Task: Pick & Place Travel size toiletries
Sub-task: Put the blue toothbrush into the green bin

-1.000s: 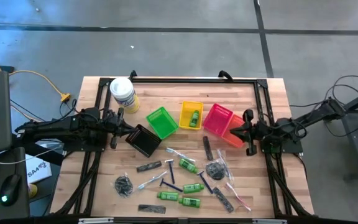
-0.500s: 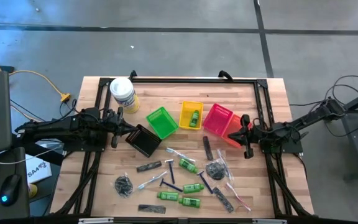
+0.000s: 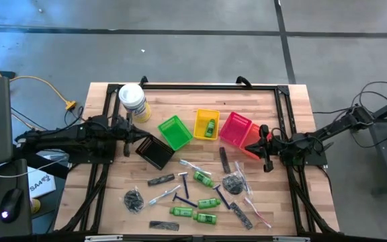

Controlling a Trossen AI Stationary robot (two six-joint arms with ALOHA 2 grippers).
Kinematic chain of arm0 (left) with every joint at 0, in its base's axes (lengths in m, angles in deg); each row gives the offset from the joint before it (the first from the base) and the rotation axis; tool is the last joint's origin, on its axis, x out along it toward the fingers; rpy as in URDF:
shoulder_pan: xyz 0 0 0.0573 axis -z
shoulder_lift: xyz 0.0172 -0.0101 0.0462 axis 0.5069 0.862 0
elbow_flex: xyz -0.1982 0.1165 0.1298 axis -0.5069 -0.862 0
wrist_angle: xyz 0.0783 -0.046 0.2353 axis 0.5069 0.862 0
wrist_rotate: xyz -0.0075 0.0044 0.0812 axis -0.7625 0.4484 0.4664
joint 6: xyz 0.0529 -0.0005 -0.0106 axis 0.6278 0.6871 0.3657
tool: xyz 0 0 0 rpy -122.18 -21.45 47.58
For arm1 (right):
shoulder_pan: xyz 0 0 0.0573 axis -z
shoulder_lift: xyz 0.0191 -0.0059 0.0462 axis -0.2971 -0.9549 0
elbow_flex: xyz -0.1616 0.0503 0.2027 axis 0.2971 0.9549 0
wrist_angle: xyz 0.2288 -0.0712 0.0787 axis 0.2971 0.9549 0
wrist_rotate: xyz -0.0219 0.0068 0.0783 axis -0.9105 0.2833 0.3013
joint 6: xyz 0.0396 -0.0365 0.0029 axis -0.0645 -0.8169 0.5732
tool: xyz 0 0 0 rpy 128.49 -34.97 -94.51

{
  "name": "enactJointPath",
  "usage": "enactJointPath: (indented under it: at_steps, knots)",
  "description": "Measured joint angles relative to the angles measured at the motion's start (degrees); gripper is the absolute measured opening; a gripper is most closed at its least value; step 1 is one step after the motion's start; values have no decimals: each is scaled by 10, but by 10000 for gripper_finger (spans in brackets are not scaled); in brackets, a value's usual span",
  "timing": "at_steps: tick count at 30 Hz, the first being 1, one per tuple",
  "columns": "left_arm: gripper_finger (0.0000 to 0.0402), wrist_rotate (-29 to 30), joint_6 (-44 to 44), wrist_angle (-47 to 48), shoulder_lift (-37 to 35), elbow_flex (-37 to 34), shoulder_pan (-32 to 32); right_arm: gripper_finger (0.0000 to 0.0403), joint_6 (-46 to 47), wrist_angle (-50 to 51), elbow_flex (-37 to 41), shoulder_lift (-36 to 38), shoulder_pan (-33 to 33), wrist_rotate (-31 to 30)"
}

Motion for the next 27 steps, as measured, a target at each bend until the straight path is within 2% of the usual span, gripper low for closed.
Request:
enactJointPath:
  at_steps: [3, 7, 11, 15, 18, 22, 27]
  knots:
    - [0, -4, 15, 0, 86, 12, 35, 4, 0, -10, 0, 0, 0, 0]
    - [0, 15, 31, -36, 237, 60, 94, 4, 0, -9, 0, 0, 0, 0]
    - [0, 46, 57, -33, 389, 153, 146, 4, 10, -8, 0, 0, 0, 0]
    - [10, 55, 120, 17, 527, 256, 176, 4, 13, -7, 0, 0, 0, 0]
    - [43, 50, 151, 15, 618, 318, 194, 4, 13, -7, 1, 0, 0, 0]
    - [109, 44, 169, 15, 718, 394, 196, 4, 13, -5, 1, 0, 0, 0]
    - [176, 54, 196, 36, 799, 454, 182, 4, 13, 0, 1, 0, 0, 0]
